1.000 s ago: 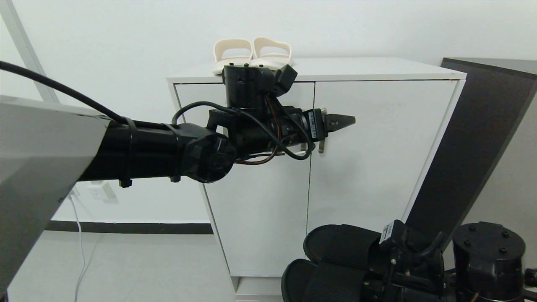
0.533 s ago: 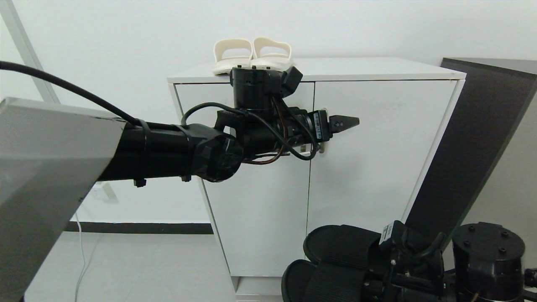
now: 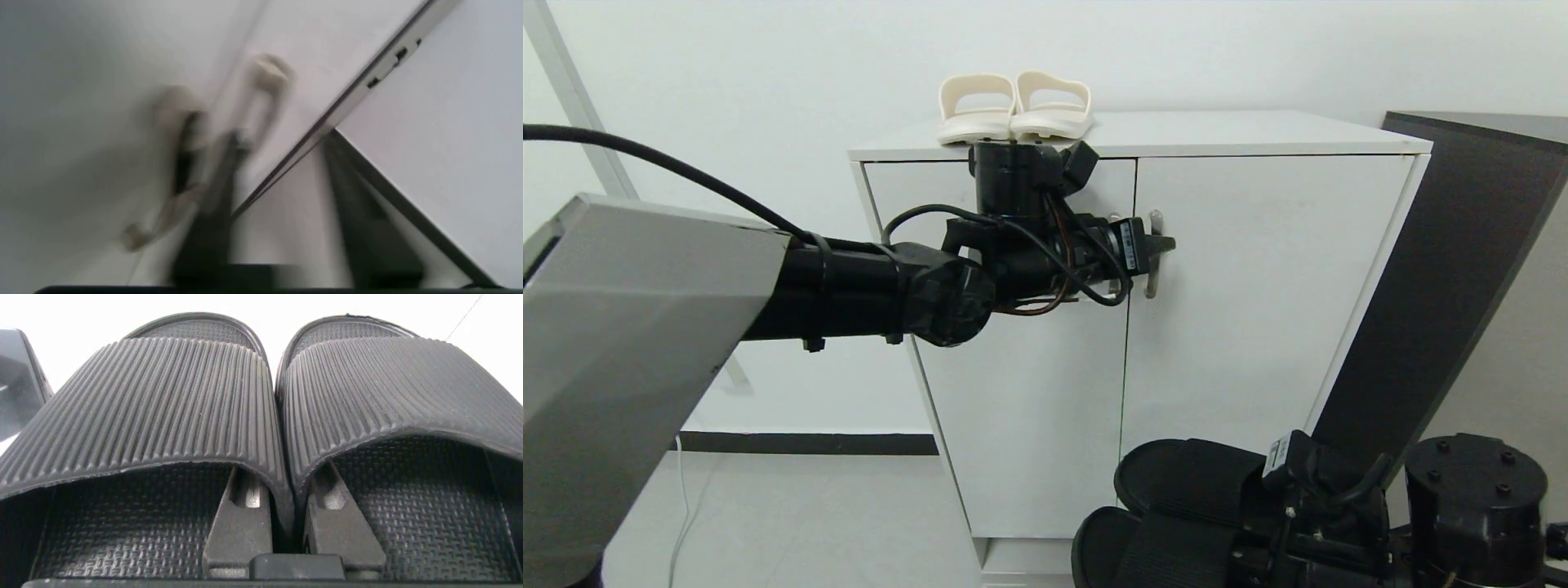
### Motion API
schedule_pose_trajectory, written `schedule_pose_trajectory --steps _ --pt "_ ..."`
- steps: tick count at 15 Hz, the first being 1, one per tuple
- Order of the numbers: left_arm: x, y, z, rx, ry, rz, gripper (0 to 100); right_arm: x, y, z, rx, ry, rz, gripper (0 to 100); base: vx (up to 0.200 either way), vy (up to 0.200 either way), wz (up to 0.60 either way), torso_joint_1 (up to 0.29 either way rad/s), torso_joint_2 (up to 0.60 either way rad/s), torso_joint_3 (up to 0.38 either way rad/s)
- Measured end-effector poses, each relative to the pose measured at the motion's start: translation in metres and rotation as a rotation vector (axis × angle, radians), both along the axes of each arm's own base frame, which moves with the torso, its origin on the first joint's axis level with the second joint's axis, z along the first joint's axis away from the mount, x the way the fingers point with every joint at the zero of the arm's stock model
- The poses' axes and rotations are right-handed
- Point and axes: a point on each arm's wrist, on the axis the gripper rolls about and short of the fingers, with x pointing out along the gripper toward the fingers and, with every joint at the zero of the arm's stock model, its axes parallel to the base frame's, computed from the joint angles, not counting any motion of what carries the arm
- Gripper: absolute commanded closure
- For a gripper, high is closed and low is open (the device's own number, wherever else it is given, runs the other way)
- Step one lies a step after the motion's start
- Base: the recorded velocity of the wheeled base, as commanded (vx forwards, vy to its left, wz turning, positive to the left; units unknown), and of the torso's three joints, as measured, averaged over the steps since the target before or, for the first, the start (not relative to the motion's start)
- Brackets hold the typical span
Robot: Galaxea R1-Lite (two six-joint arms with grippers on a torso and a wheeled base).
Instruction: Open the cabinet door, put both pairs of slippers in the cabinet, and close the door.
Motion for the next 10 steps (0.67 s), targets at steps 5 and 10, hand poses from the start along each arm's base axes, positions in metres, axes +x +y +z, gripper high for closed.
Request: schedule_pose_trajectory --steps 5,10 --pt "-0.017 0.005 -0.004 0.019 0.022 -0.012 100 -0.009 0.0 -0.001 -0.004 0.009 0.035 100 0.0 0.0 0.0 0.0 0.0 0.0" --pt "-0.05 0.018 -0.001 0.034 0.04 -0.029 100 -0.016 0.0 -0.002 -0.002 0.016 0.073 100 0.0 0.0 0.0 0.0 0.0 0.0"
